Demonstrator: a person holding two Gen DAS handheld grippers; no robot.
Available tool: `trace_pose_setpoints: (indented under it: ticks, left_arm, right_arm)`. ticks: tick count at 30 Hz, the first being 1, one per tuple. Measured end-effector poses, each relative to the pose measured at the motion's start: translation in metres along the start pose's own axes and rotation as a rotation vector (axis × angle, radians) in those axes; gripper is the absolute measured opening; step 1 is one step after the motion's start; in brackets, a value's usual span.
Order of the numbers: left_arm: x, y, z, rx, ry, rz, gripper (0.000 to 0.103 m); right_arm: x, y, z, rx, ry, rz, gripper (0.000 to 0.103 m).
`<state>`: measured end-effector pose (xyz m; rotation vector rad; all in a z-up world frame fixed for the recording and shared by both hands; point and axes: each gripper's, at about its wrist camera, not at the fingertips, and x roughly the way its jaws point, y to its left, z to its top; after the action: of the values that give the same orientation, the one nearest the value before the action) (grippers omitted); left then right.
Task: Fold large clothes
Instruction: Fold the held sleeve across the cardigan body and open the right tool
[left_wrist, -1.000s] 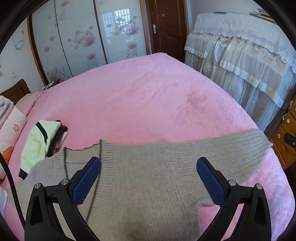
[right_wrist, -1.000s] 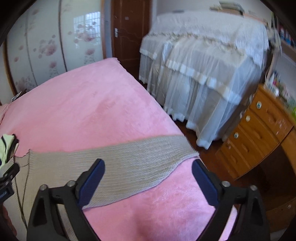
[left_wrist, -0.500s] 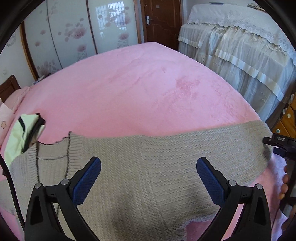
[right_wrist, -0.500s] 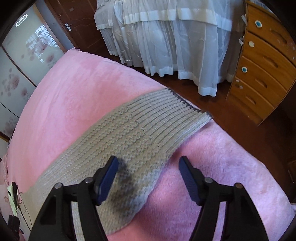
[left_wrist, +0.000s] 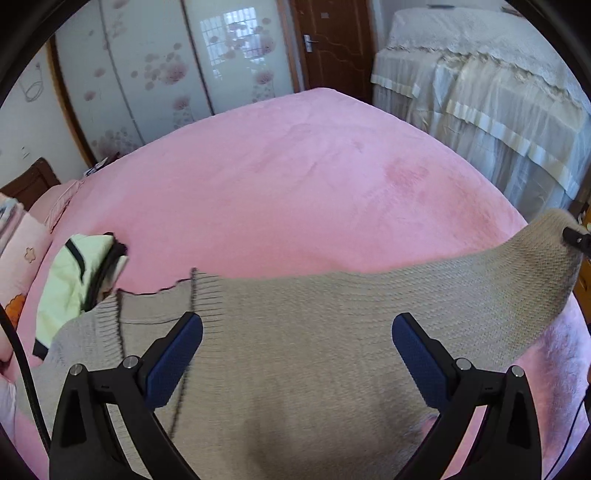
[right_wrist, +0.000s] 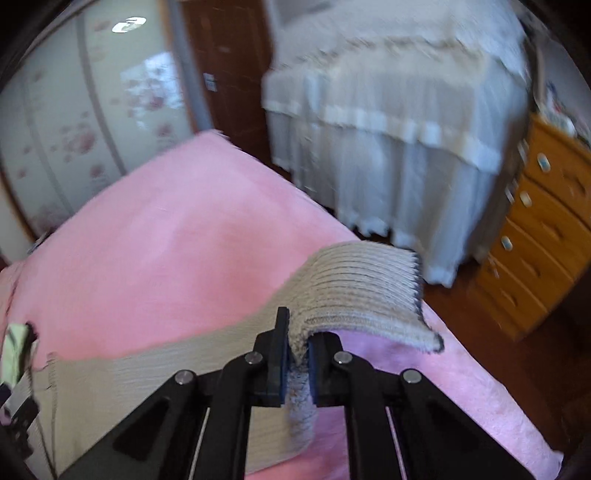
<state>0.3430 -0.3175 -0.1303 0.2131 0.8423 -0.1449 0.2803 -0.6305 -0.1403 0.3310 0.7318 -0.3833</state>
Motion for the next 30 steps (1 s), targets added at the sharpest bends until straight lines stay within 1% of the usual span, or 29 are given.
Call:
trace_pose_setpoints:
  ticks: [2,3,5,6,8,10,12,13,15,16,18,20,21,22,23,24,25,27,30]
  left_arm:
    - [-0.012,0.025,0.000,-0.019,-0.006,0.019,0.102]
    - [-0.018,0.039,-0.001,-0.027,-0.008,0.031,0.102]
    - [-0.028,0.065,-0.003,-0.049,-0.013,0.049,0.102]
    - [-0.034,0.082,-0.006,-0.064,-0.014,0.047,0.102]
    - [-0.042,0.111,-0.012,-0.096,-0.013,0.039,0.102]
    - [-0.043,0.140,-0.021,-0.133,-0.003,0.031,0.102]
    - [-0.038,0.165,-0.035,-0.168,0.026,0.019,0.102]
    - [-0.031,0.176,-0.044,-0.181,0.053,0.008,0.102]
    - [-0.022,0.187,-0.062,-0.188,0.086,-0.004,0.102]
    - [-0.016,0.189,-0.071,-0.184,0.101,-0.011,0.102]
    - [-0.007,0.187,-0.083,-0.175,0.129,-0.031,0.102]
    - [0.000,0.181,-0.093,-0.162,0.153,-0.076,0.102]
    - [0.002,0.177,-0.096,-0.156,0.157,-0.095,0.102]
    - [0.003,0.173,-0.099,-0.151,0.158,-0.114,0.102]
    - [0.004,0.168,-0.101,-0.147,0.159,-0.140,0.102]
    - [0.005,0.163,-0.101,-0.145,0.162,-0.168,0.102]
    - [0.007,0.158,-0.101,-0.147,0.167,-0.201,0.102]
    - [0.014,0.148,-0.101,-0.156,0.175,-0.261,0.101]
    - [0.025,0.133,-0.101,-0.164,0.205,-0.313,0.096]
  right_arm:
    - [-0.028,0.037,0.003,-0.064,-0.038,0.072,0.008]
    - [-0.044,0.064,0.002,-0.107,-0.053,0.121,0.008]
    - [-0.059,0.104,-0.005,-0.173,-0.059,0.190,0.008]
    - [-0.068,0.132,-0.014,-0.224,-0.056,0.232,0.008]
    - [-0.073,0.168,-0.030,-0.290,-0.038,0.278,0.008]
    - [-0.067,0.208,-0.057,-0.367,0.000,0.308,0.008]
    - [-0.052,0.239,-0.091,-0.424,0.070,0.320,0.008]
    - [-0.042,0.250,-0.108,-0.450,0.103,0.318,0.008]
    - [-0.022,0.270,-0.146,-0.516,0.165,0.284,0.009]
    - [-0.010,0.276,-0.166,-0.550,0.202,0.258,0.010]
    - [0.006,0.282,-0.195,-0.609,0.260,0.215,0.014]
    - [0.003,0.274,-0.207,-0.637,0.245,0.205,0.020]
    - [-0.005,0.274,-0.210,-0.640,0.236,0.217,0.023]
    - [-0.011,0.269,-0.208,-0.628,0.239,0.243,0.034]
    - [-0.019,0.264,-0.204,-0.609,0.239,0.269,0.048]
    - [-0.030,0.255,-0.198,-0.580,0.228,0.300,0.052]
    - [-0.038,0.246,-0.192,-0.565,0.214,0.309,0.056]
    - [-0.054,0.234,-0.182,-0.546,0.188,0.305,0.056]
    - [-0.068,0.215,-0.174,-0.506,0.172,0.285,0.056]
